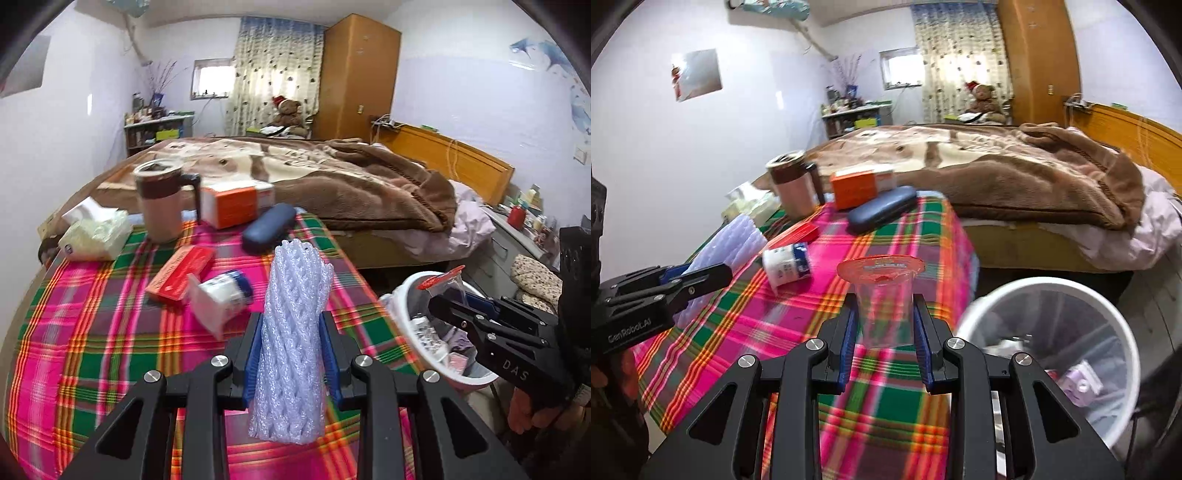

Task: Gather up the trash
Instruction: 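Lift the foam net and plastic cup and carry them over the wastebasket, then open both tools to drop the foam net and plastic cup into the wastebasket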

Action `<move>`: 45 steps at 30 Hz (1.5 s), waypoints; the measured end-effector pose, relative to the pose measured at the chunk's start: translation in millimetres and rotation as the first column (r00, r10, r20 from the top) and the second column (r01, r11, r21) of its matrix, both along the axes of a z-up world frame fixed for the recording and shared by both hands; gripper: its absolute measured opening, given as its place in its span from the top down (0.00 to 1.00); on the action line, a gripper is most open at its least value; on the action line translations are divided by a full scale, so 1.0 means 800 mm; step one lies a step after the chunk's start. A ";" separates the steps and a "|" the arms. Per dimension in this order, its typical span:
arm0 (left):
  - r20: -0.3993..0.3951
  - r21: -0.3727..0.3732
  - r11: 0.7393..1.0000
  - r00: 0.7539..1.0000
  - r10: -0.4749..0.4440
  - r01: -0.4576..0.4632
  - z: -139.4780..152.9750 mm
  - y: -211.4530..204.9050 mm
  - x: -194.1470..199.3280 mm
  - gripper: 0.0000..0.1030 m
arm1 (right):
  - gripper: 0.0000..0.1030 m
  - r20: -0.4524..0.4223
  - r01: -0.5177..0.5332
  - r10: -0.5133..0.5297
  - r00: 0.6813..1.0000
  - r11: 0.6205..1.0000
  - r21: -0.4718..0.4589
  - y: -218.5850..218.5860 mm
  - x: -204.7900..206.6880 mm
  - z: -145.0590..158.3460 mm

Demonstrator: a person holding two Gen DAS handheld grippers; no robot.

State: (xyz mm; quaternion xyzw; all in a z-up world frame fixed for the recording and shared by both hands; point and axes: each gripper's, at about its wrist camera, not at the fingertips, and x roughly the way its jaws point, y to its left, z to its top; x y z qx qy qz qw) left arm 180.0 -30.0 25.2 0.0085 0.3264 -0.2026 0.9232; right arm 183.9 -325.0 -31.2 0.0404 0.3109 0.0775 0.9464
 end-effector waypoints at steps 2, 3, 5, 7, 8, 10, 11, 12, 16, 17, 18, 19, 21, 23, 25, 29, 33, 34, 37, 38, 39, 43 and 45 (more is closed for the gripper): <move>0.020 0.005 1.000 1.000 -0.016 0.015 0.004 -0.015 -0.006 0.71 | 0.71 0.011 0.029 -0.029 1.000 1.000 -0.009 -0.012 -0.006 0.003; 0.031 0.010 1.000 0.999 -0.022 0.021 0.005 -0.023 -0.008 0.71 | 0.71 0.020 0.048 -0.048 0.999 0.999 -0.012 -0.020 -0.010 0.004; 0.036 0.007 0.999 0.999 -0.038 0.038 0.007 -0.036 -0.011 0.71 | 0.71 0.026 0.068 -0.068 0.997 0.998 -0.010 -0.029 -0.013 0.005; 0.039 0.005 0.998 0.997 -0.064 0.063 0.008 -0.051 -0.013 0.71 | 0.71 0.035 0.098 -0.097 0.995 0.995 -0.011 -0.042 -0.017 0.007; 0.040 0.004 0.997 0.996 -0.074 0.073 0.009 -0.059 -0.014 0.71 | 0.71 0.038 0.110 -0.110 0.993 0.994 -0.013 -0.047 -0.019 0.008; 0.041 0.001 0.995 0.995 -0.096 0.096 0.010 -0.075 -0.016 0.71 | 0.71 0.045 0.135 -0.135 0.990 0.991 -0.012 -0.059 -0.023 0.010; 0.041 0.000 0.994 0.994 -0.105 0.105 0.011 -0.082 -0.017 0.71 | 0.71 0.046 0.146 -0.146 0.988 0.989 -0.012 -0.064 -0.025 0.010; 0.041 -0.002 0.993 0.992 -0.116 0.116 0.011 -0.088 -0.018 0.71 | 0.71 0.048 0.159 -0.158 0.986 0.987 -0.014 -0.070 -0.027 0.011; 0.035 -0.010 0.986 0.986 -0.164 0.165 0.011 -0.121 -0.018 0.71 | 0.71 0.041 0.210 -0.208 0.977 0.977 -0.034 -0.089 -0.029 0.007; 0.032 -0.011 0.984 0.984 -0.176 0.176 0.009 -0.132 -0.019 0.71 | 0.71 0.040 0.222 -0.221 0.975 0.974 -0.039 -0.094 -0.030 0.006; 0.028 -0.009 0.983 0.982 -0.185 0.186 0.008 -0.140 -0.020 0.71 | 0.71 0.036 0.233 -0.232 0.972 0.972 -0.038 -0.098 -0.033 0.004; 0.026 -0.006 0.979 0.979 -0.203 0.204 0.006 -0.152 -0.022 0.71 | 0.71 0.030 0.246 -0.245 0.969 0.969 -0.034 -0.105 -0.033 0.002; 0.020 -0.002 0.976 0.976 -0.215 0.216 0.001 -0.166 -0.022 0.71 | 0.71 0.023 0.263 -0.262 0.965 0.964 -0.033 -0.116 -0.035 -0.001; 0.015 0.001 0.972 0.972 -0.234 0.234 -0.004 -0.182 -0.024 0.71 | 0.71 0.015 0.281 -0.280 0.960 0.959 -0.030 -0.126 -0.037 -0.005; 0.021 0.016 0.969 0.969 -0.246 0.245 -0.008 -0.197 -0.027 0.71 | 0.71 0.009 0.295 -0.295 0.955 0.955 -0.029 -0.135 -0.038 -0.007; 0.014 0.027 0.963 0.964 -0.267 0.267 -0.016 -0.219 -0.030 0.71 | 0.71 -0.003 0.313 -0.313 0.950 0.949 -0.033 -0.145 -0.045 -0.012; 0.012 0.049 0.961 0.962 -0.273 0.272 -0.024 -0.235 -0.032 0.71 | 0.71 -0.016 0.330 -0.331 0.944 0.943 -0.034 -0.154 -0.047 -0.018; 0.003 0.046 0.959 0.960 -0.279 0.279 -0.026 -0.240 -0.032 0.71 | 0.71 -0.021 0.336 -0.336 0.941 0.941 -0.038 -0.156 -0.046 -0.020; -0.007 0.048 0.958 0.959 -0.283 0.283 -0.034 -0.251 -0.032 0.71 | 0.71 -0.035 0.346 -0.347 0.937 0.937 -0.041 -0.162 -0.047 -0.027; -0.007 0.052 0.957 0.959 -0.284 0.284 -0.036 -0.256 -0.032 0.71 | 0.71 -0.039 0.348 -0.350 0.936 0.937 -0.042 -0.164 -0.047 -0.029; -0.012 0.050 0.958 0.959 -0.283 0.284 -0.039 -0.258 -0.031 0.71 | 0.71 -0.045 0.352 -0.354 0.934 0.935 -0.044 -0.165 -0.047 -0.031; -0.032 0.050 0.959 0.960 -0.278 0.280 -0.048 -0.267 -0.026 0.70 | 0.71 -0.058 0.353 -0.356 0.933 0.934 -0.058 -0.170 -0.044 -0.037; -0.035 0.046 0.960 0.961 -0.276 0.277 -0.050 -0.268 -0.024 0.70 | 0.71 -0.063 0.347 -0.351 0.934 0.936 -0.059 -0.171 -0.042 -0.038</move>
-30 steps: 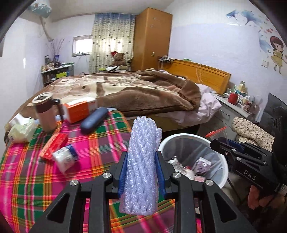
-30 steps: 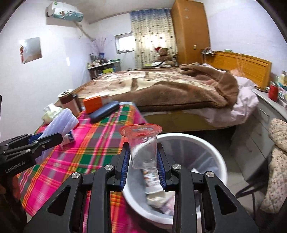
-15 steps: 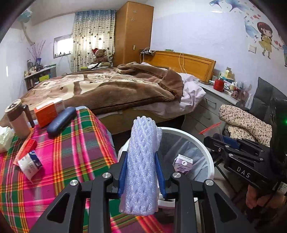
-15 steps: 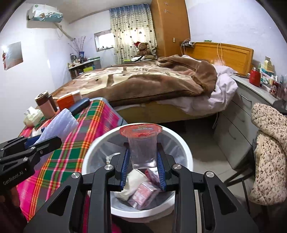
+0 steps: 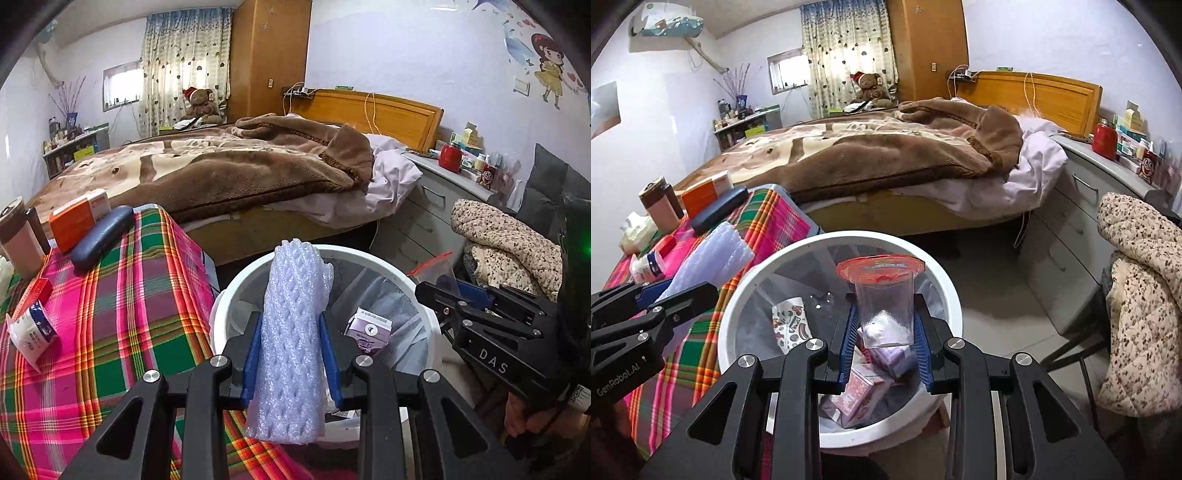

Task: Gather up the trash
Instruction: 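Open both tools to drop the foam net and plastic cup into the wastebasket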

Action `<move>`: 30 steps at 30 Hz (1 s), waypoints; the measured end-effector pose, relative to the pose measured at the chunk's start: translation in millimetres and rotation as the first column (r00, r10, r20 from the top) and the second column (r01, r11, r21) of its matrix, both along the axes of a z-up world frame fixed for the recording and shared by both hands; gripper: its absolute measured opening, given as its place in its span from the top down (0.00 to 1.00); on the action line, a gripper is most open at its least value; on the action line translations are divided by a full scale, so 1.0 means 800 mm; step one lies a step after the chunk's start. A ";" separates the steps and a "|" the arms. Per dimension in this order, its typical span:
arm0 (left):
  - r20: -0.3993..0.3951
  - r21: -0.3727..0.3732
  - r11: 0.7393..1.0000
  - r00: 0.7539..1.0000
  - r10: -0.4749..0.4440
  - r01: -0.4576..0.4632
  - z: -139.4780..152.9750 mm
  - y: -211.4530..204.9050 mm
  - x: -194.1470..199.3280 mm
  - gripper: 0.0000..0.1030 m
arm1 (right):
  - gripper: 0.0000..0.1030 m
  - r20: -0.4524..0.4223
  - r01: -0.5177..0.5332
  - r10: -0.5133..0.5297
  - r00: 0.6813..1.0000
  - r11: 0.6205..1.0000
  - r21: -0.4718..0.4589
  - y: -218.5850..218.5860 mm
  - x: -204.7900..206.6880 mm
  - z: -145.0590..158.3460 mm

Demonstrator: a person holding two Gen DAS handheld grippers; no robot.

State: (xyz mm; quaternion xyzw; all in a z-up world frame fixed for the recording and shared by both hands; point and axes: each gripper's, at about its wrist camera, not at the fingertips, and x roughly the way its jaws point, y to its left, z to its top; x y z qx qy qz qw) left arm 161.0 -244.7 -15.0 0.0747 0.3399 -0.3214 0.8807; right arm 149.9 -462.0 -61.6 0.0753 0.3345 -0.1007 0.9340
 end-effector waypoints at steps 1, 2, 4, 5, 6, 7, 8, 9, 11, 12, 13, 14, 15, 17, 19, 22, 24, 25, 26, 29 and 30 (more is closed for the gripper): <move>-0.004 -0.002 1.000 1.000 0.003 -0.003 -0.001 0.001 0.002 0.70 | 0.71 -0.001 0.000 0.000 1.000 1.000 -0.001 0.000 0.000 0.000; -0.007 -0.005 1.000 1.000 0.003 -0.003 -0.001 0.001 0.002 0.69 | 0.71 -0.002 0.002 -0.002 1.000 1.000 -0.002 0.000 0.001 0.000; -0.015 -0.002 1.000 1.000 0.006 -0.007 -0.004 0.000 0.005 0.62 | 0.71 -0.012 0.004 -0.004 1.000 1.000 0.001 -0.003 0.003 -0.003; -0.013 0.001 1.000 1.000 0.007 -0.007 -0.004 0.000 0.006 0.59 | 0.71 -0.018 -0.002 0.002 1.000 1.000 0.012 -0.004 0.004 -0.004; -0.012 0.000 1.000 1.000 0.010 -0.010 -0.005 0.000 0.006 0.54 | 0.71 -0.022 -0.004 0.004 1.000 1.000 0.017 -0.005 0.004 -0.005; -0.015 -0.003 1.000 1.000 0.010 -0.010 -0.005 0.000 0.005 0.50 | 0.71 -0.023 -0.004 0.005 1.000 1.000 0.020 -0.005 0.005 -0.006; -0.025 -0.013 1.000 1.000 0.005 -0.005 -0.006 0.002 0.006 0.50 | 0.70 -0.025 -0.002 0.003 1.000 1.000 0.021 -0.006 0.004 -0.007; -0.033 -0.018 1.000 0.999 0.005 -0.006 -0.006 0.003 0.007 0.50 | 0.64 -0.028 0.003 -0.003 1.000 1.000 0.024 -0.007 0.004 -0.008; -0.032 -0.009 1.000 0.999 0.012 -0.012 -0.007 0.004 0.008 0.50 | 0.53 -0.028 0.002 -0.001 1.000 0.999 0.039 -0.009 0.004 -0.009; -0.031 -0.008 1.000 0.999 0.012 -0.012 -0.007 0.004 0.007 0.49 | 0.51 -0.024 0.003 -0.001 1.000 0.999 0.049 -0.011 0.003 -0.009; -0.036 -0.013 1.000 0.999 0.010 -0.010 -0.007 0.005 0.007 0.49 | 0.51 -0.023 0.003 -0.002 1.000 0.999 0.051 -0.010 0.002 -0.009; -0.040 -0.018 1.000 0.999 0.008 -0.009 -0.007 0.007 0.007 0.48 | 0.51 -0.023 0.006 -0.004 1.000 0.999 0.049 -0.010 0.001 -0.009; -0.041 -0.020 1.000 0.999 0.010 -0.011 -0.006 0.007 0.008 0.48 | 0.51 -0.024 0.008 -0.007 1.000 0.999 0.047 -0.010 0.001 -0.008; -0.036 -0.018 1.000 0.999 0.015 -0.016 -0.005 0.010 0.007 0.48 | 0.51 -0.023 0.007 -0.006 1.000 0.999 0.044 -0.008 0.001 -0.007; -0.037 -0.026 1.000 0.999 0.017 -0.018 -0.003 0.013 0.006 0.48 | 0.51 -0.016 0.005 -0.005 1.000 0.999 0.042 -0.005 0.000 -0.003; -0.030 -0.030 0.999 0.999 0.023 -0.024 0.000 0.019 0.003 0.48 | 0.51 -0.008 0.003 -0.003 1.000 0.999 0.036 -0.001 -0.001 0.001; -0.025 -0.035 0.999 0.999 0.028 -0.029 0.003 0.024 0.002 0.48 | 0.51 -0.001 -0.002 0.002 1.000 1.000 0.031 0.003 -0.002 0.004; -0.025 -0.039 0.999 0.999 0.029 -0.030 0.005 0.027 0.002 0.48 | 0.51 0.005 -0.004 0.004 1.000 1.000 0.028 0.005 -0.003 0.006; -0.024 -0.041 0.999 0.999 0.032 -0.033 0.007 0.029 0.001 0.48 | 0.51 0.009 -0.005 0.005 1.000 1.000 0.026 0.007 -0.003 0.007; -0.009 -0.044 0.998 0.999 0.045 -0.045 0.012 0.040 -0.001 0.48 | 0.51 0.023 -0.014 0.014 1.000 1.000 0.017 0.014 -0.005 0.012; -0.009 -0.047 0.998 0.999 0.048 -0.048 0.013 0.043 -0.002 0.48 | 0.51 0.025 -0.017 0.016 1.000 1.000 0.014 0.017 -0.004 0.013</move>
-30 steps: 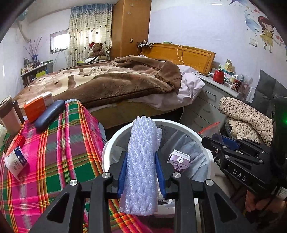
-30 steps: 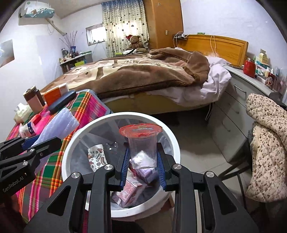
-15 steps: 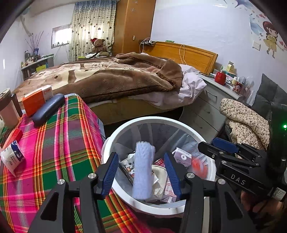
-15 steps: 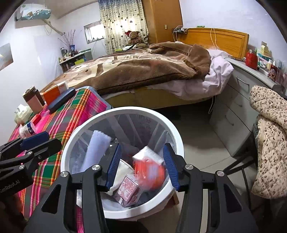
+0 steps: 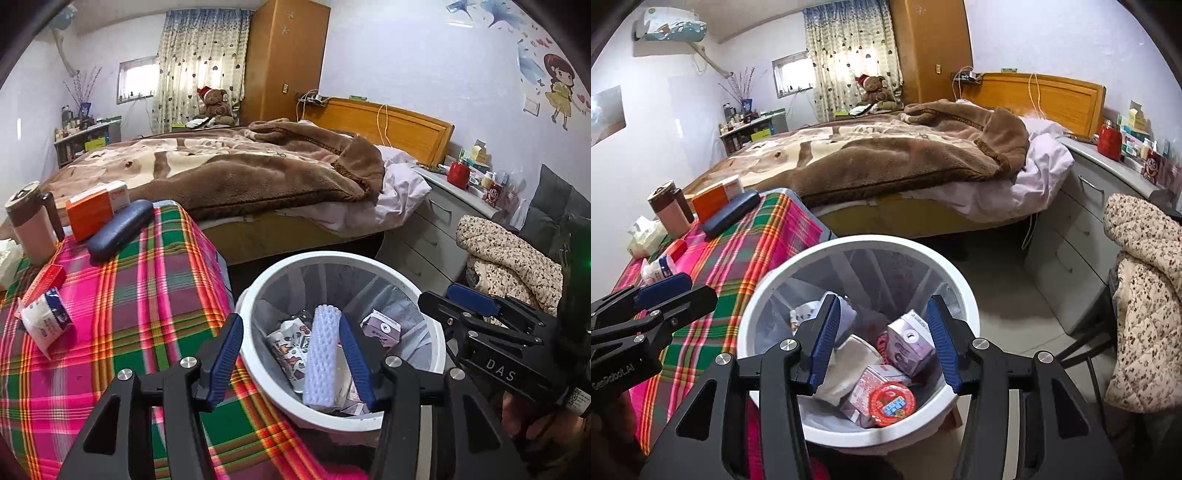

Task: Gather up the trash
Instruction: 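Open both tools to drop the foam net and plastic cup into the wastebasket, then move both tools back over the table toward the red box and yogurt cup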

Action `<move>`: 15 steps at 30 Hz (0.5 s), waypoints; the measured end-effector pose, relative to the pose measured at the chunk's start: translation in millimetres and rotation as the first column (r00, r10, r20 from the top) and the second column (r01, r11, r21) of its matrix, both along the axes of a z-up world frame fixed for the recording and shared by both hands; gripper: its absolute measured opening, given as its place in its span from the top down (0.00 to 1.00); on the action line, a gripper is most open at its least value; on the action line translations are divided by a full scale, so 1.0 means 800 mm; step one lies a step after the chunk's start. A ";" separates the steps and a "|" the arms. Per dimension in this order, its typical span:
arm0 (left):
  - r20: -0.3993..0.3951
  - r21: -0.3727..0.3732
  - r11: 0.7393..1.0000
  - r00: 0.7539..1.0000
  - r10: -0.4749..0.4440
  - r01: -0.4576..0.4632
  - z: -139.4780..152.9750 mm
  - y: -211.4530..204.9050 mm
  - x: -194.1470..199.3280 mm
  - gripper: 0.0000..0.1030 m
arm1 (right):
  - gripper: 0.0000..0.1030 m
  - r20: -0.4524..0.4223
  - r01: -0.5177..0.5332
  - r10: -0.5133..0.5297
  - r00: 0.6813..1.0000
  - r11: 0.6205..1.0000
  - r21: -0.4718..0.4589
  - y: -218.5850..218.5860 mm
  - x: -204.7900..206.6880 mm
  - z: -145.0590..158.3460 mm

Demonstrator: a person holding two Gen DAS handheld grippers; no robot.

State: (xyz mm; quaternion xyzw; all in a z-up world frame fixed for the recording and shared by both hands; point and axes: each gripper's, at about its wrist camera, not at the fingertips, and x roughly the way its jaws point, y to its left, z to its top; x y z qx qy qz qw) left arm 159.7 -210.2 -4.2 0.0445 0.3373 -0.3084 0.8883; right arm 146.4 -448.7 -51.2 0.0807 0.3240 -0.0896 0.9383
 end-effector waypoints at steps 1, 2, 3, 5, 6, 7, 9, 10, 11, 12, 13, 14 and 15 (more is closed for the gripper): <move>0.000 -0.005 1.000 1.000 0.004 -0.004 0.002 0.005 -0.001 0.48 | 0.51 0.004 -0.003 0.003 1.000 1.000 -0.002 0.003 0.000 0.001; 0.001 -0.009 1.000 1.000 0.008 -0.008 0.004 0.008 -0.001 0.48 | 0.51 0.007 -0.005 0.005 1.000 1.000 -0.003 0.005 0.000 0.003; 0.003 -0.011 1.000 1.000 0.013 -0.013 0.005 0.011 -0.001 0.48 | 0.51 0.011 -0.009 0.009 1.000 1.000 -0.003 0.009 0.000 0.004; 0.010 -0.014 1.000 1.000 0.025 -0.025 0.008 0.022 -0.002 0.48 | 0.51 0.017 -0.015 0.015 1.000 1.000 -0.011 0.016 0.000 0.006; 0.013 -0.017 0.999 0.999 0.033 -0.033 0.009 0.027 -0.002 0.48 | 0.51 0.019 -0.018 0.018 1.000 1.000 -0.014 0.019 0.000 0.007; 0.016 -0.021 0.999 0.999 0.040 -0.040 0.011 0.033 -0.002 0.48 | 0.50 0.022 -0.022 0.022 1.000 1.000 -0.015 0.022 0.000 0.008; 0.021 -0.028 0.998 0.998 0.057 -0.056 0.014 0.044 -0.002 0.48 | 0.46 0.022 -0.032 0.032 0.999 0.999 -0.016 0.029 0.002 0.010; 0.024 -0.030 0.997 0.998 0.066 -0.065 0.016 0.051 -0.002 0.48 | 0.44 0.024 -0.038 0.039 0.999 0.999 -0.015 0.032 0.003 0.010; 0.025 -0.032 0.997 0.997 0.074 -0.073 0.017 0.056 -0.001 0.48 | 0.44 0.026 -0.041 0.041 0.999 0.999 -0.014 0.034 0.002 0.010; 0.027 -0.034 0.996 0.996 0.083 -0.082 0.018 0.062 -0.001 0.48 | 0.44 0.028 -0.045 0.046 0.999 0.999 -0.013 0.038 0.003 0.010; 0.031 -0.035 0.995 0.995 0.091 -0.090 0.020 0.069 -0.001 0.48 | 0.44 0.028 -0.049 0.050 0.998 0.999 -0.013 0.041 0.005 0.010; 0.033 -0.036 0.995 0.995 0.098 -0.097 0.021 0.074 -0.001 0.48 | 0.44 0.028 -0.052 0.052 0.998 0.999 -0.013 0.044 0.005 0.010; 0.034 -0.037 0.994 0.994 0.106 -0.105 0.022 0.080 0.000 0.48 | 0.44 0.028 -0.056 0.056 0.998 0.998 -0.012 0.048 0.006 0.010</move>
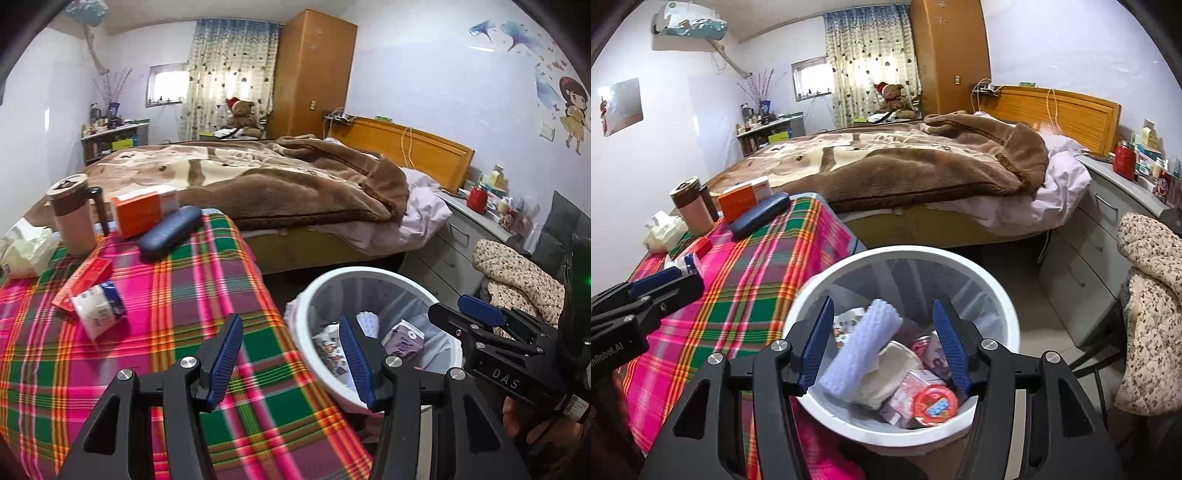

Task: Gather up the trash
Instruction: 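Move both tools back over the table toward the red box and yogurt cup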

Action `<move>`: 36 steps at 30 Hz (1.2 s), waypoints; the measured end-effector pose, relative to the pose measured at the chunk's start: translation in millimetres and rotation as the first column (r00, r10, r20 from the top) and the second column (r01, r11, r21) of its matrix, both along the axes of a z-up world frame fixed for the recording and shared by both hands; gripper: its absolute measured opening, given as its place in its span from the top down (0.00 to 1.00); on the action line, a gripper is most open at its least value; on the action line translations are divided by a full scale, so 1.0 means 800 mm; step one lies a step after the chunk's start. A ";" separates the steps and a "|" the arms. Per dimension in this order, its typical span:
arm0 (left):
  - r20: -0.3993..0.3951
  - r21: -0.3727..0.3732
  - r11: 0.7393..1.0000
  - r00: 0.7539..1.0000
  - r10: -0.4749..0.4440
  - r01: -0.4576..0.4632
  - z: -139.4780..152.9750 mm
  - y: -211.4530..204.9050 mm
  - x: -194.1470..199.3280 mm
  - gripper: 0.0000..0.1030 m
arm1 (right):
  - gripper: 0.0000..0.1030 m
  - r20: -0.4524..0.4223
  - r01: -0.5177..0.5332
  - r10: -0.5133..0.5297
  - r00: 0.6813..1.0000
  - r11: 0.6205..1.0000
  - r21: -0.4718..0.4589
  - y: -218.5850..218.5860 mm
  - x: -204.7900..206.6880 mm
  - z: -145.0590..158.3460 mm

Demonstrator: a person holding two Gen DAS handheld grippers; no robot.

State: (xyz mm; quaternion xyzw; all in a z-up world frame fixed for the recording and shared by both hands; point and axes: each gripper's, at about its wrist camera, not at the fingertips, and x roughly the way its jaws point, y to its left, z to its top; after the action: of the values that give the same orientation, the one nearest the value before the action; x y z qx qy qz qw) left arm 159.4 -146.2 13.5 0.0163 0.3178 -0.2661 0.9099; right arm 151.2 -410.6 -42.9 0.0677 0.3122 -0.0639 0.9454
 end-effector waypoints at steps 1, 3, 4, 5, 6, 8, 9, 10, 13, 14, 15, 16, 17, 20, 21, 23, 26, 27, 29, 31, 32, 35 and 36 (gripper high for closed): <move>-0.001 -0.002 1.000 1.000 0.005 -0.005 0.001 0.005 0.001 0.47 | 0.44 0.000 -0.005 0.005 1.000 1.000 0.002 0.004 0.002 0.000; 0.000 -0.006 1.000 1.000 0.020 -0.020 0.003 0.017 0.002 0.47 | 0.44 0.001 -0.010 0.010 1.000 1.000 0.005 0.011 0.003 0.001; 0.001 -0.006 1.000 1.000 0.025 -0.025 0.003 0.023 0.002 0.46 | 0.44 0.004 -0.017 0.017 1.000 1.000 0.009 0.016 0.005 0.001; 0.000 -0.004 1.000 1.000 0.030 -0.030 0.003 0.027 0.003 0.44 | 0.44 0.004 -0.021 0.021 1.000 1.000 0.010 0.019 0.007 0.001; 0.002 -0.003 0.999 0.999 0.040 -0.040 0.004 0.035 0.004 0.40 | 0.44 0.004 -0.024 0.024 1.000 1.000 0.010 0.024 0.008 0.001; 0.004 -0.005 0.998 0.998 0.056 -0.056 0.004 0.048 0.008 0.38 | 0.44 0.004 -0.033 0.033 0.999 0.999 0.013 0.032 0.011 0.001; 0.002 -0.008 0.998 0.998 0.065 -0.065 0.004 0.055 0.010 0.38 | 0.44 0.005 -0.044 0.044 0.999 0.999 0.018 0.037 0.013 0.001; 0.000 -0.011 0.997 0.997 0.076 -0.076 0.004 0.064 0.013 0.38 | 0.44 0.005 -0.057 0.057 0.998 0.998 0.023 0.043 0.017 0.001; 0.001 -0.016 0.994 0.994 0.109 -0.109 0.005 0.089 0.020 0.38 | 0.44 0.004 -0.076 0.076 0.997 0.997 0.021 0.059 0.023 0.001; 0.002 -0.019 0.993 0.993 0.119 -0.118 0.006 0.098 0.022 0.38 | 0.44 0.005 -0.082 0.082 0.997 0.996 0.023 0.063 0.025 0.001; 0.004 -0.022 0.992 0.992 0.128 -0.128 0.006 0.106 0.023 0.38 | 0.44 0.005 -0.091 0.091 0.996 0.995 0.026 0.069 0.028 0.001; 0.006 -0.022 0.990 0.990 0.143 -0.143 0.007 0.118 0.026 0.38 | 0.43 0.002 -0.099 0.099 0.995 0.995 0.028 0.075 0.031 0.000; 0.007 -0.021 0.988 0.988 0.154 -0.154 0.008 0.125 0.028 0.38 | 0.43 0.000 -0.106 0.106 0.994 0.994 0.030 0.079 0.034 -0.001; 0.012 -0.011 0.981 0.981 0.192 -0.192 0.008 0.152 0.035 0.38 | 0.43 -0.007 -0.134 0.134 0.991 0.990 0.037 0.094 0.044 -0.001; 0.010 -0.012 0.979 0.979 0.205 -0.205 0.009 0.160 0.038 0.38 | 0.43 -0.008 -0.141 0.142 0.990 0.989 0.041 0.098 0.048 -0.001; 0.000 -0.019 0.973 0.973 0.231 -0.231 0.009 0.180 0.045 0.38 | 0.43 -0.013 -0.157 0.158 0.987 0.986 0.054 0.108 0.054 -0.002; -0.009 -0.028 0.964 0.964 0.264 -0.264 0.009 0.207 0.055 0.38 | 0.43 -0.030 -0.180 0.183 0.983 0.982 0.062 0.124 0.067 -0.004; -0.004 -0.021 0.961 0.961 0.276 -0.276 0.008 0.213 0.058 0.38 | 0.43 -0.033 -0.187 0.189 0.981 0.981 0.059 0.129 0.069 -0.005; 0.001 -0.006 0.955 0.955 0.295 -0.295 0.007 0.228 0.066 0.38 | 0.43 -0.046 -0.204 0.207 0.977 0.978 0.051 0.142 0.076 -0.007; -0.008 -0.007 0.951 0.951 0.309 -0.309 0.005 0.243 0.075 0.38 | 0.43 -0.060 -0.224 0.227 0.972 0.973 0.051 0.155 0.084 -0.011; -0.012 -0.006 0.949 0.949 0.316 -0.316 0.003 0.249 0.079 0.38 | 0.43 -0.064 -0.229 0.232 0.971 0.972 0.055 0.159 0.087 -0.012; -0.026 0.005 0.940 0.940 0.341 -0.341 -0.003 0.269 0.094 0.38 | 0.43 -0.076 -0.256 0.262 0.962 0.963 0.085 0.174 0.097 -0.016; -0.029 0.007 0.938 0.938 0.346 -0.346 -0.005 0.274 0.098 0.38 | 0.43 -0.082 -0.266 0.274 0.958 0.959 0.097 0.181 0.102 -0.018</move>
State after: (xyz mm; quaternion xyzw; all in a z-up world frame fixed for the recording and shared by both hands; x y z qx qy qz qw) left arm 237.5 73.1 9.4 -0.0430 0.3296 -0.1018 0.9376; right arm 233.1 -266.1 -57.6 0.0614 0.3653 0.0758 0.9258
